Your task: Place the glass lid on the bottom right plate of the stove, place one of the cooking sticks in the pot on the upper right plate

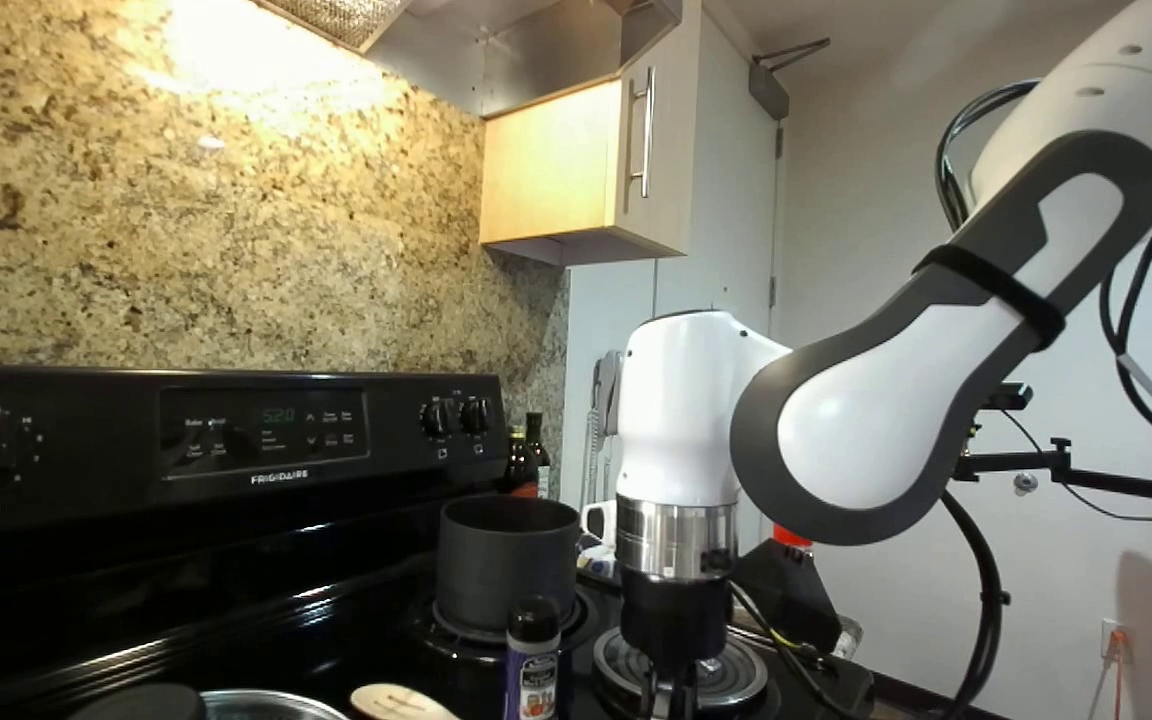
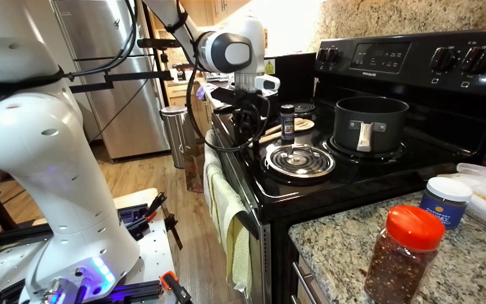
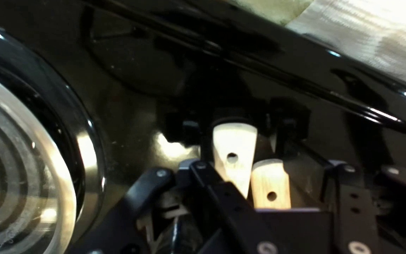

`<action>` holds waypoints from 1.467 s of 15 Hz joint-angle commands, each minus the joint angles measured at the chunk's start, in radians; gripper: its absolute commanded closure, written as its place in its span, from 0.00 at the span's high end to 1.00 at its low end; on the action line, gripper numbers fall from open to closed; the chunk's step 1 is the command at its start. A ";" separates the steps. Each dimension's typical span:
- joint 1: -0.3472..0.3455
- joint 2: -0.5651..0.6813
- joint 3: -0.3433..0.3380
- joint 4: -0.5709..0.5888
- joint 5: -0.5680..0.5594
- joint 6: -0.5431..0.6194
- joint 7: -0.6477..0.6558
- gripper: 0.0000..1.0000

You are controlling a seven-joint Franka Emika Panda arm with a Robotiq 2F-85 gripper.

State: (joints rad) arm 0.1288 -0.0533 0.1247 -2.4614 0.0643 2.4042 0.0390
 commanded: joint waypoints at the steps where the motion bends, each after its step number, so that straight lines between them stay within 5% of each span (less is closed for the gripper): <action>1: 0.001 0.006 0.005 -0.005 -0.016 0.013 0.014 0.24; 3: 0.000 0.000 0.002 -0.007 -0.015 0.006 0.015 0.11; 12: 0.005 -0.015 0.004 0.012 -0.014 0.005 -0.002 0.14; 22: 0.000 -0.063 0.015 0.176 -0.140 -0.133 0.024 0.14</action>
State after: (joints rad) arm 0.1364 -0.0979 0.1361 -2.3290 -0.0303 2.3388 0.0403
